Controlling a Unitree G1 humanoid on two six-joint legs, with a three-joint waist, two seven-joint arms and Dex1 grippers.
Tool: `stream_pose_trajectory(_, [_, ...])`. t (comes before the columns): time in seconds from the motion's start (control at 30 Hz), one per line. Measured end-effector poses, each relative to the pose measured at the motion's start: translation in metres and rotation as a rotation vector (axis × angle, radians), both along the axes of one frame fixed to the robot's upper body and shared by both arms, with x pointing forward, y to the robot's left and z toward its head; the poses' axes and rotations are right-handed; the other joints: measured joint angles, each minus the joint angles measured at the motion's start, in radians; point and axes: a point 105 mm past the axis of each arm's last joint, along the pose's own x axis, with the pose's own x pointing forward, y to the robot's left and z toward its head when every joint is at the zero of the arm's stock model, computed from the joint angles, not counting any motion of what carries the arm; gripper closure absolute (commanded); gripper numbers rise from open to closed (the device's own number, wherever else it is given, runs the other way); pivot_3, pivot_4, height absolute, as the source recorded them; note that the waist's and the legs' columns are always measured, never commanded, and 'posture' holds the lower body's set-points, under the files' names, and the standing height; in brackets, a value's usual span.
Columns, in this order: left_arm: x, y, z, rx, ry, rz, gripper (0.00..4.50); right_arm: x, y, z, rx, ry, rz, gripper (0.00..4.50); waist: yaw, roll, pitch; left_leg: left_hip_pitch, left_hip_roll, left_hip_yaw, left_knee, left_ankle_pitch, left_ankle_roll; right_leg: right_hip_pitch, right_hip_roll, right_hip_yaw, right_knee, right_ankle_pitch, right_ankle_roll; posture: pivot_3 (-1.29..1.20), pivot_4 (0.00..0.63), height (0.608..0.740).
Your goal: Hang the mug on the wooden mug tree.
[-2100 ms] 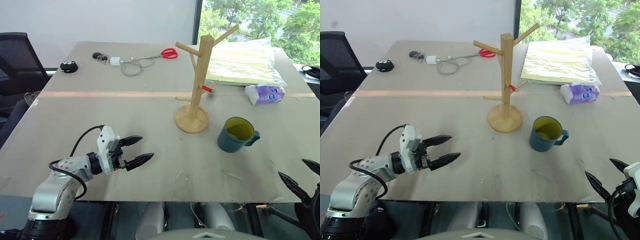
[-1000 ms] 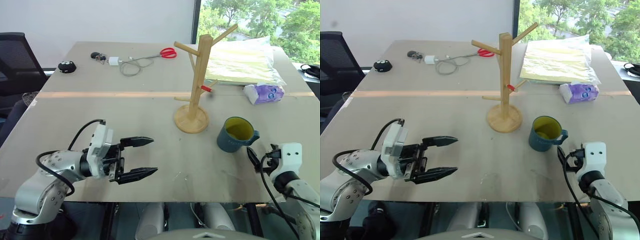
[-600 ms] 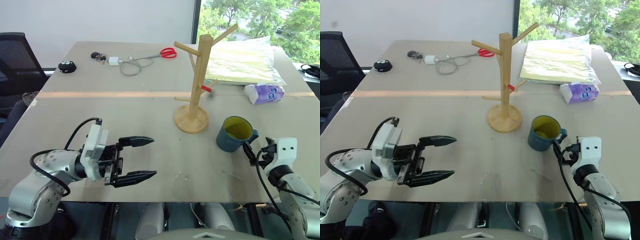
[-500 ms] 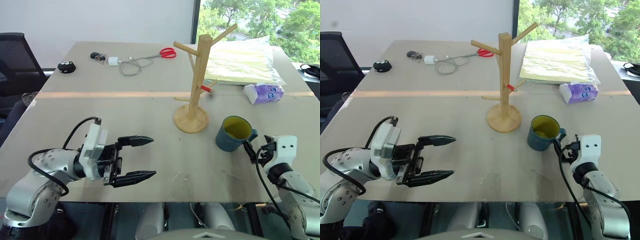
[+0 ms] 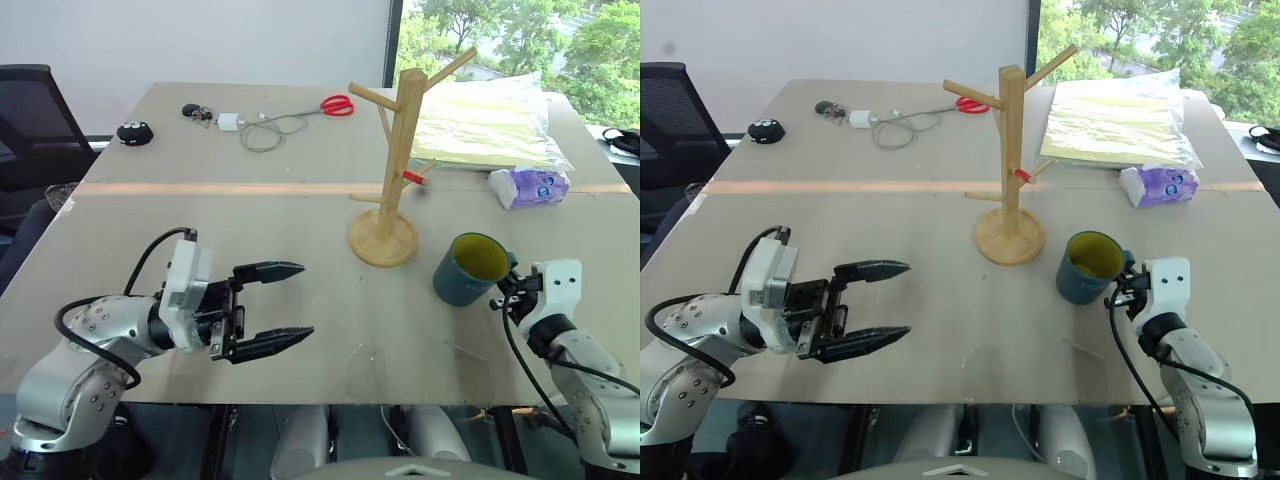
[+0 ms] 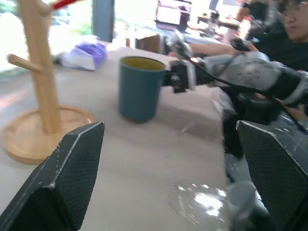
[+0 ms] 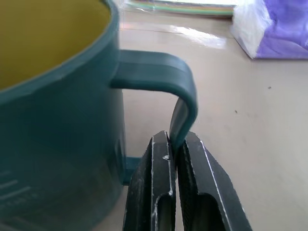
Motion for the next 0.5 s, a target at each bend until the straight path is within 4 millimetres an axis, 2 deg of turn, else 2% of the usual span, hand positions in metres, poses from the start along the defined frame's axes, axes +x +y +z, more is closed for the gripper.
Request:
stream_pose_trajectory(0.17, [0.009, 0.006, -0.003, -0.055, 0.013, 0.076, 0.0, -0.005, 0.027, 0.058, -0.073, -0.097, 0.189, 4.48, -0.001, 0.0, 0.0, 0.0, 0.0, -0.001, 0.0, -0.002, 0.003, 0.0, 0.0, -0.001, 0.0, 0.0, 0.0, 0.0, 0.15, 0.74])
stream_pose_trajectory(0.33, [0.006, 0.016, -0.009, -0.048, 0.009, 0.1, 0.0, -0.005, 0.056, 0.109, -0.172, -0.164, 0.339, 4.48, -0.009, -0.001, 0.0, 0.0, 0.0, -0.001, 0.0, -0.002, 0.003, 0.0, 0.0, -0.001, 0.0, 0.0, 0.0, 0.0, 0.15, 0.74])
stream_pose_trajectory(0.4, [0.006, 0.021, -0.01, -0.05, 0.008, 0.112, 0.0, -0.004, 0.068, 0.123, -0.184, -0.183, 0.361, 4.48, -0.009, -0.002, 0.0, 0.0, 0.0, -0.002, 0.0, -0.002, 0.003, 0.0, 0.0, -0.002, 0.0, 0.0, -0.001, 0.0, 0.15, 0.74])
stream_pose_trajectory(0.5, [0.006, 0.029, -0.012, -0.051, 0.007, 0.128, 0.0, -0.003, 0.083, 0.124, -0.193, -0.15, 0.393, 4.48, -0.006, -0.002, 0.0, -0.002, 0.0, -0.003, 0.0, -0.002, 0.003, -0.001, -0.001, -0.002, 0.0, 0.0, -0.001, 0.0, 0.15, 0.74])
